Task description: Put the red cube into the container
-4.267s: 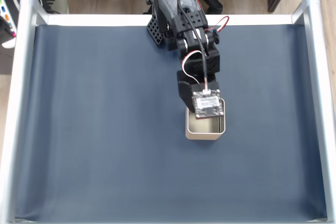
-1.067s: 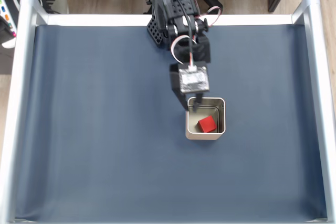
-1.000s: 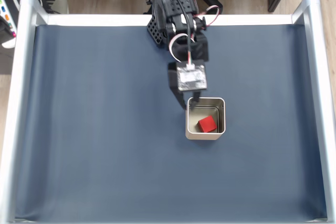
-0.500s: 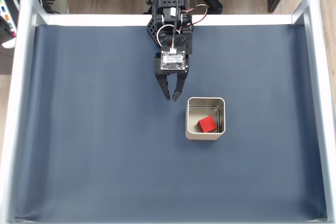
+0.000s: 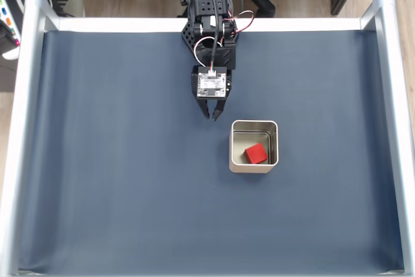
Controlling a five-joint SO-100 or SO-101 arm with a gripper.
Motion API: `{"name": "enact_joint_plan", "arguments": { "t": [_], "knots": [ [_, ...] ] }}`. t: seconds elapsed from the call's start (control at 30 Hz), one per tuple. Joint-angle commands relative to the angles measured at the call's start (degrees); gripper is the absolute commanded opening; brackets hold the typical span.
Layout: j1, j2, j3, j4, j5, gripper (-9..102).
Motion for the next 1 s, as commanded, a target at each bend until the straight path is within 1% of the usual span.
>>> {"name": "enact_joint_plan", "arguments": {
  "t": [0.0, 0.17, 0.6, 0.77, 0.83, 0.97],
  "knots": [
    [0.62, 1.58, -0.35, 3.43, 0.88, 0],
    [0.44, 2.81, -0.18, 9.23, 2.55, 0],
    [0.44, 2.81, 0.0, 23.82, -0.18, 0],
    [0.53, 2.81, 0.0, 23.99, 0.26, 1],
    [0.62, 2.81, 0.0, 24.08, -1.49, 1],
    [0.62, 2.81, 0.09, 24.17, -1.93, 1]
  ]
}}
